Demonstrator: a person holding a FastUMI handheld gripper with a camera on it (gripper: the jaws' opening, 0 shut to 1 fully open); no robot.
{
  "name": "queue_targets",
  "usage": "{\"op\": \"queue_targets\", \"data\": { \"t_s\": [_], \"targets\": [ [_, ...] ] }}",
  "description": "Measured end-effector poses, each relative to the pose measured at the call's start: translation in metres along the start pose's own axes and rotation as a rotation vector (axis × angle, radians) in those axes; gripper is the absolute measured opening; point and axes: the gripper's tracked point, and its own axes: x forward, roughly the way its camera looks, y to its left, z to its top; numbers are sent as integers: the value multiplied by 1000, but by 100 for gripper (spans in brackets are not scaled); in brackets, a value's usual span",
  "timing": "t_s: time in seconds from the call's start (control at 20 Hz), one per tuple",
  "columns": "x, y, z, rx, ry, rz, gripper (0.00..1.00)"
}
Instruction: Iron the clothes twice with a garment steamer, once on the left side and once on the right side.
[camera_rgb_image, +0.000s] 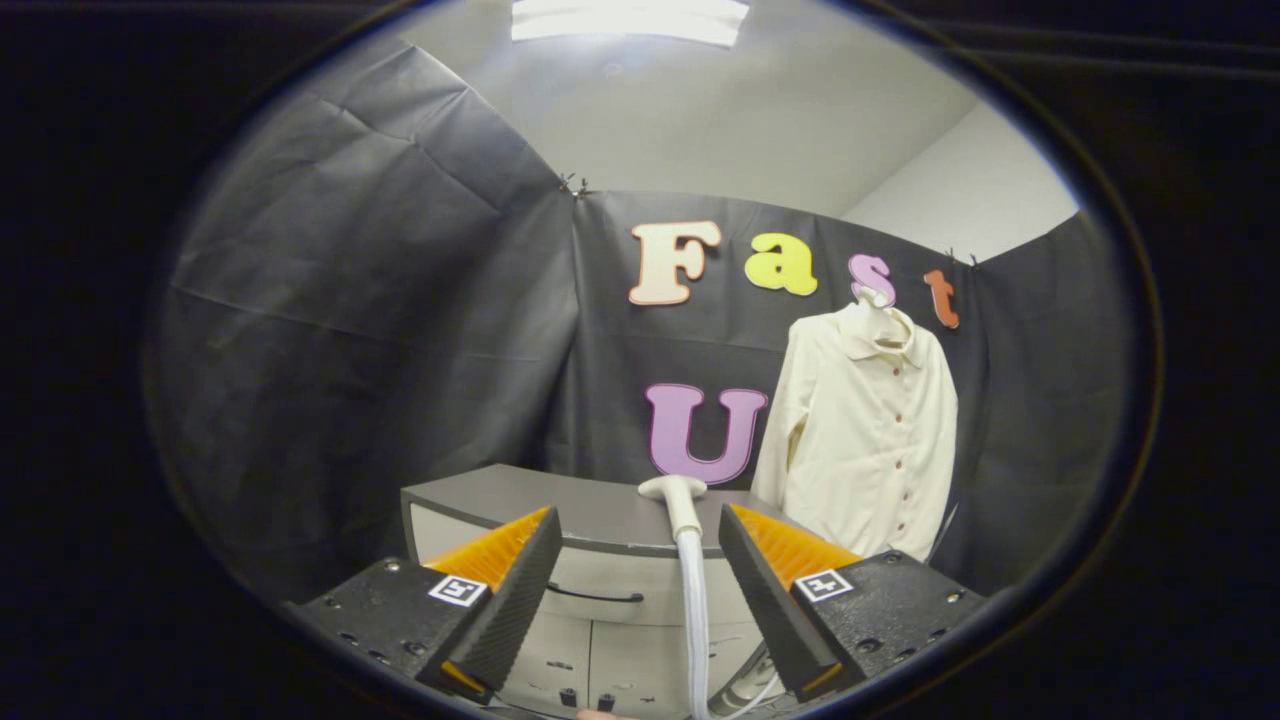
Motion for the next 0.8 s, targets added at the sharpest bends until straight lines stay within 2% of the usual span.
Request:
{"op": "queue_targets", "data": {
  "t_s": [0.6, 0.8],
  "targets": [
    [62, -14, -5, -21, -20, -26, 96],
    [80, -19, 2, -86, -80, -41, 96]
  ]
}}
